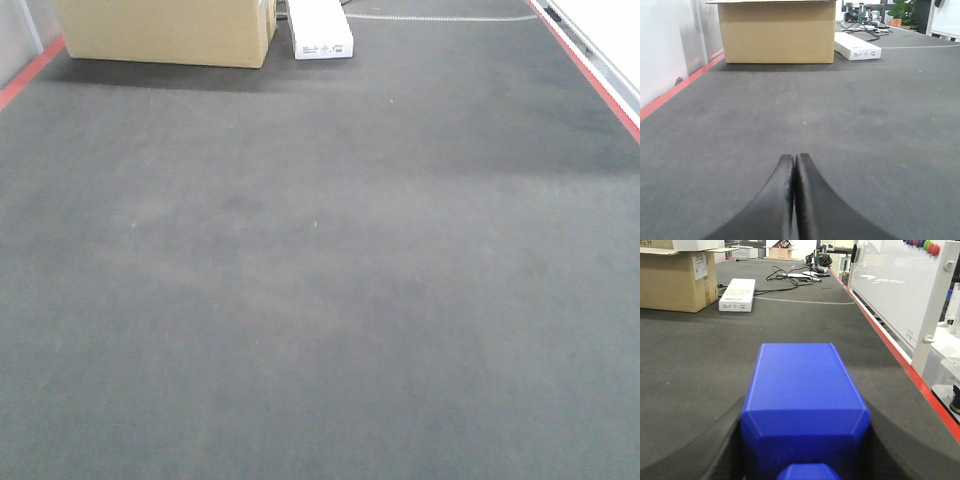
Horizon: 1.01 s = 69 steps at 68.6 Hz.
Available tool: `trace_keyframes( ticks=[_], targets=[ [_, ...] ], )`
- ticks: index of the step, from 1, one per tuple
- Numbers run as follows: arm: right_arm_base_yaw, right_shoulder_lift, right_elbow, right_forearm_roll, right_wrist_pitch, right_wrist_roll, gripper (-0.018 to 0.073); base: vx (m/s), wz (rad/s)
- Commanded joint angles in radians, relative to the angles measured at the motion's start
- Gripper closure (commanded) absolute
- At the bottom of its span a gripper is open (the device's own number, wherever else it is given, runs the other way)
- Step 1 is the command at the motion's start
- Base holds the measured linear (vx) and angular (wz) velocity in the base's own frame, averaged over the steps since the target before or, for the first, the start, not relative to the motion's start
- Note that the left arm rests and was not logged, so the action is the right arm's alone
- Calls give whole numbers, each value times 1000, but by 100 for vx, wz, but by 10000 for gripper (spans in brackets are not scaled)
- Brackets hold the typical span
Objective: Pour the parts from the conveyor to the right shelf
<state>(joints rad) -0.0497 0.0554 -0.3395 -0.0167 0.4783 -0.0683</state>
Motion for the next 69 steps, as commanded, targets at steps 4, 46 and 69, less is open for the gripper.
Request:
trace_keyframes(
  ticks=[4, 46, 69],
  targets=[
    [-1, 16, -29, -4, -81, 1, 565, -21, -1],
    [-1, 16, -29, -4, -81, 1, 565, -38, -10],
    [-1, 15, -29, -5, -80, 1, 565, -43, -36]
  ],
)
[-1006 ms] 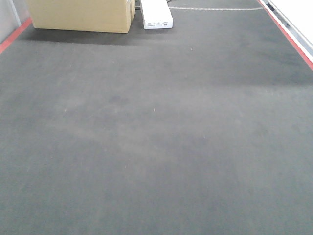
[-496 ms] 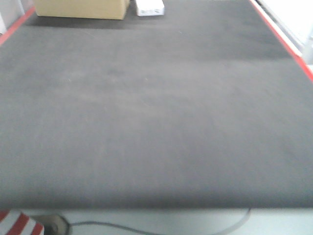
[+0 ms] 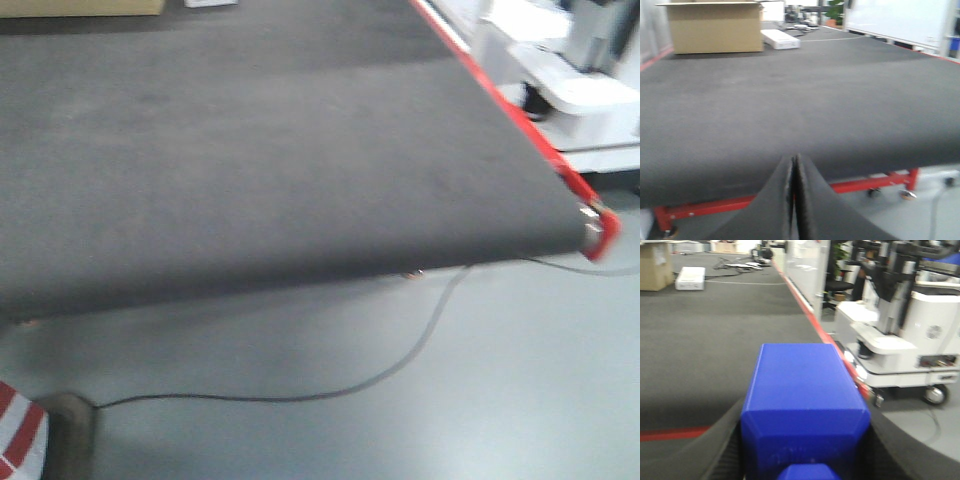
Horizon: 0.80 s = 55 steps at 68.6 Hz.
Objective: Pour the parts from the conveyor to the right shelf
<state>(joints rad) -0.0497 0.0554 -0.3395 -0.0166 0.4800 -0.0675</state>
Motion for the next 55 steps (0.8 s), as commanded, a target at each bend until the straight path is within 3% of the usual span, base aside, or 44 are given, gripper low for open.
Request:
trace_keyframes(
  ticks=[1, 55],
  targets=[
    [-1, 15, -29, -5, -82, 0, 565, -42, -46],
    [-1, 15, -29, -5, -83, 0, 565, -32, -65]
  ],
)
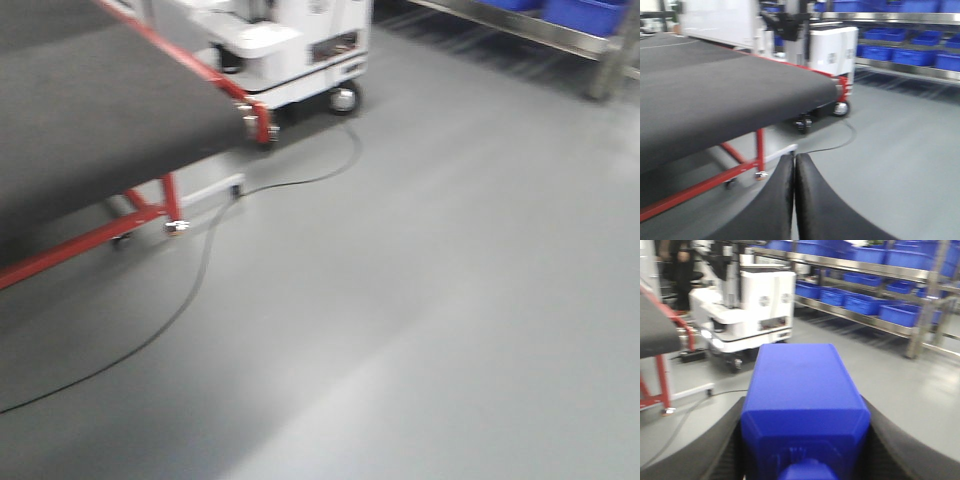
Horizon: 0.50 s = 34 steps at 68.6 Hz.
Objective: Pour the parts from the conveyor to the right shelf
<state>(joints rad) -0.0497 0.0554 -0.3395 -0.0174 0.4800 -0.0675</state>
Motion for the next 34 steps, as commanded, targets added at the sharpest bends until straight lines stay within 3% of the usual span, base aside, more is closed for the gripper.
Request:
trace_keyframes(
  ticks=[1, 34],
  targets=[
    [-1, 15, -29, -4, -83, 0, 565, -24, -61],
    [-1, 15, -29, -4, -83, 0, 565, -21, -62]
  ],
)
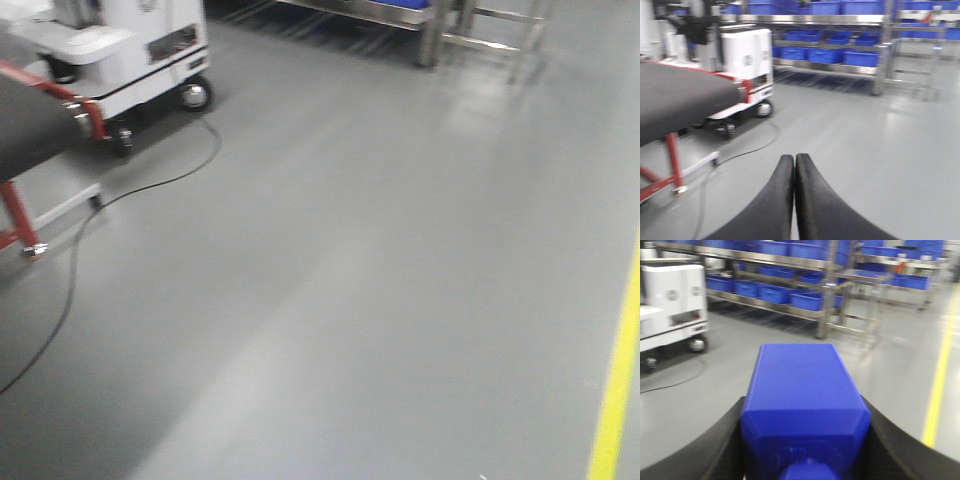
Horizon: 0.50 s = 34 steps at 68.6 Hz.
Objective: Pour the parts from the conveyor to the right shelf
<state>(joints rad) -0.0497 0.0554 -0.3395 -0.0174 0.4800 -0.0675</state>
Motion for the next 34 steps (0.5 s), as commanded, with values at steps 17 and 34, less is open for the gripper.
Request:
trace_keyframes(
  ticks=[17, 34],
  targets=[
    [-1, 15, -29, -4, -83, 0, 565, -18, -71],
    [-1, 15, -29, -4, -83, 0, 565, -18, -69]
  ],
)
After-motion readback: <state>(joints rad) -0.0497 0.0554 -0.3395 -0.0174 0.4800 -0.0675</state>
